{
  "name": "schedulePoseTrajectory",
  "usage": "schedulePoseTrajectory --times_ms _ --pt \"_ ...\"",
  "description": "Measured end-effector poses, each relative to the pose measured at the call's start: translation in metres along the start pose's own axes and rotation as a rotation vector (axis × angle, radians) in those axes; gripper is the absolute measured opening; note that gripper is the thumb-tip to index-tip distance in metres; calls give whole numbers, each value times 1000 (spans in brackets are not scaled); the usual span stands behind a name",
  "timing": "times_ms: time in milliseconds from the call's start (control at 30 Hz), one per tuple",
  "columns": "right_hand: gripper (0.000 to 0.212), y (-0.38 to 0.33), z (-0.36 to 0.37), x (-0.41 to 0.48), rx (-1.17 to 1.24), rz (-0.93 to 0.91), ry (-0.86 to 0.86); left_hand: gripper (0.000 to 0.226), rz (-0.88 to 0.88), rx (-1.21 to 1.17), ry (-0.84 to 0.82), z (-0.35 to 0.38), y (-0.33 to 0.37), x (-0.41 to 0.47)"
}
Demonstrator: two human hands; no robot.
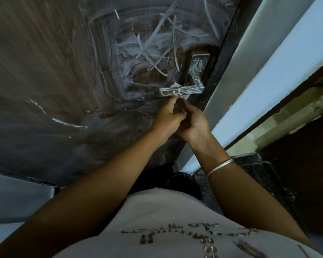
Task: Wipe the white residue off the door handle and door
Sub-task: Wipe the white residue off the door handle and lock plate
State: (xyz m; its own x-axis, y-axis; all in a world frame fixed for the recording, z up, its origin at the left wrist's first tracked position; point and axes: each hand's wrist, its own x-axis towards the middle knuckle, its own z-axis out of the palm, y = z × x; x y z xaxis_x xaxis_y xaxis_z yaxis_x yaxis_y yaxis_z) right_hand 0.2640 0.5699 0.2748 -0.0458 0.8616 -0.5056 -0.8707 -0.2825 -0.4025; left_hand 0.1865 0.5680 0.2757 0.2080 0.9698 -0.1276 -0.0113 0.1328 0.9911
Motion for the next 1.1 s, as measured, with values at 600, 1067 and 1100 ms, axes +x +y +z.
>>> schedulePoseTrajectory --times_ms 600,1067,1100 --pt "20 -15 -9 -36 -197 -213 118 71 74 -76 -68 -9 -11 11" --pt "40 -37 18 -55 -1706 -1285 29 84 86 -303 -258 -29 8 18" --pt "41 -37 18 -56 -1731 -1283 24 83 90 -260 -289 -36 11 21"
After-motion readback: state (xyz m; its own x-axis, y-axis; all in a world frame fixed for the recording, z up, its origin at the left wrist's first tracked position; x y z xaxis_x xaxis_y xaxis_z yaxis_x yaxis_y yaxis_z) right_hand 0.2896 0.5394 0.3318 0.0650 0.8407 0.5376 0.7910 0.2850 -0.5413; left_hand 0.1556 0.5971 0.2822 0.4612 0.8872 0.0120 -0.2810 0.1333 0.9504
